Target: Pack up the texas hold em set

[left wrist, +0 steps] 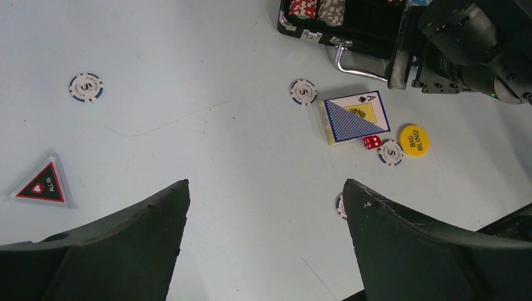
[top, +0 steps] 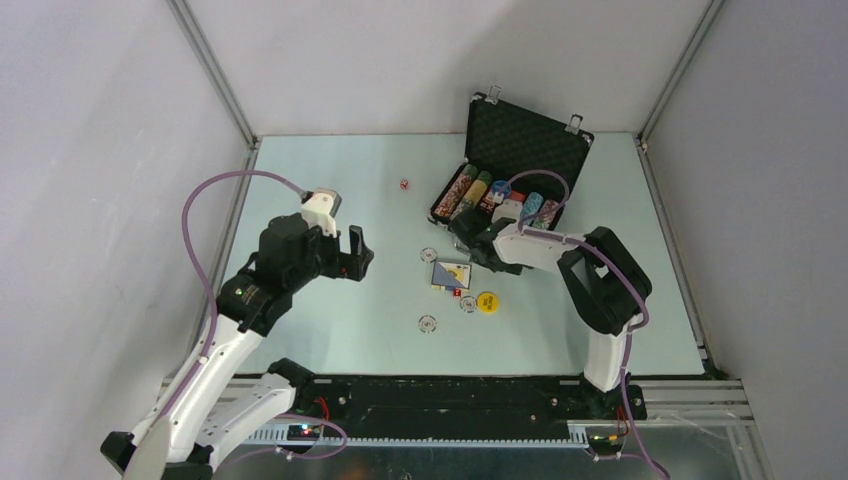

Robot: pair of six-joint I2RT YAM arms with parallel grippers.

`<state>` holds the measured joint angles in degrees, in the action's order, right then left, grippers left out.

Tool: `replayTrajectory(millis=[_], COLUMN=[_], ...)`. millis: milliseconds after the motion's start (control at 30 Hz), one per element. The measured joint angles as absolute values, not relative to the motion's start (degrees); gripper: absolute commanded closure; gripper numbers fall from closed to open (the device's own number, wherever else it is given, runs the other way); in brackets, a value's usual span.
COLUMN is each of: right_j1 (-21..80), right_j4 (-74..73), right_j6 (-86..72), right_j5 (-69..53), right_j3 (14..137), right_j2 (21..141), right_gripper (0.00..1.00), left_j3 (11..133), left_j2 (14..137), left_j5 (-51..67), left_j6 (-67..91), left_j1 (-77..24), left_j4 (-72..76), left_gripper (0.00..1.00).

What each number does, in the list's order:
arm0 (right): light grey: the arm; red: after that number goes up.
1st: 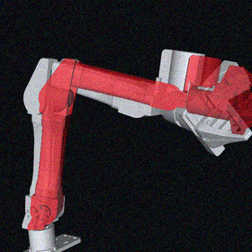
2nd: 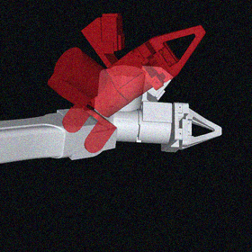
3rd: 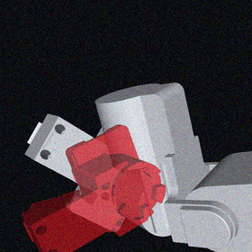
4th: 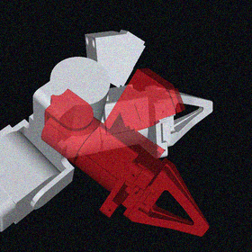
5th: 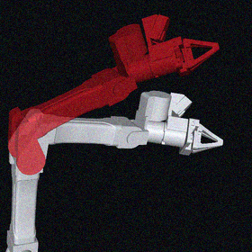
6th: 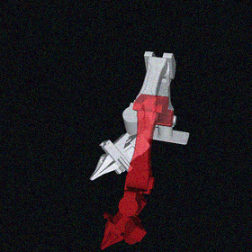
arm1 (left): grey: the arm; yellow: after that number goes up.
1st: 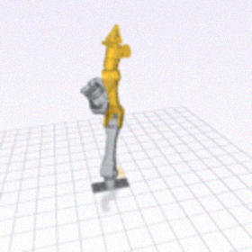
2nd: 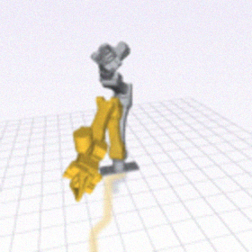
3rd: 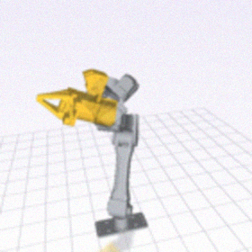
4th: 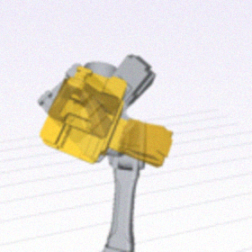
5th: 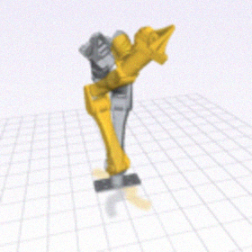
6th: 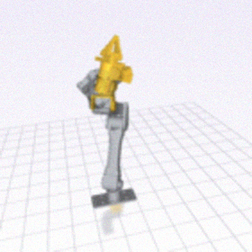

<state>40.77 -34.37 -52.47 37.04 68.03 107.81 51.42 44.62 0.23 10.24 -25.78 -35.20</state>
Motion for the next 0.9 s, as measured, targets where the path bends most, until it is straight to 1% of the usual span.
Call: replayTrajectory(millis=[200, 333, 567, 900], right_j1=[40.38, 40.32, 39.40, 36.21], right_j4=[-28.32, -23.81, -17.54, -18.15], right_j6=[-42.39, -39.00, -35.86, -37.34], right_j5=[39.75, 40.73, 39.44, 32.16], right_j3=[65.80, 63.22, 58.94, 58.46], right_j2=[107.20, 106.06, 103.59, 102.19], right_gripper=[0.24, 0.25, 0.26, 0.27], left_j3=[51.42, 51.42, 51.40, 51.40], left_j2=[44.64, 44.73, 45.08, 45.39], left_j5=[0.34, 0.40, 0.43, 0.47], left_j6=[10.24, 10.24, 10.24, 10.24], left_j1=[-25.69, -25.69, -25.67, -25.52], left_j4=[-35.20, -35.18, -35.18, -35.18], left_gripper=[0.03, 0.03, 0.03, 0.03])
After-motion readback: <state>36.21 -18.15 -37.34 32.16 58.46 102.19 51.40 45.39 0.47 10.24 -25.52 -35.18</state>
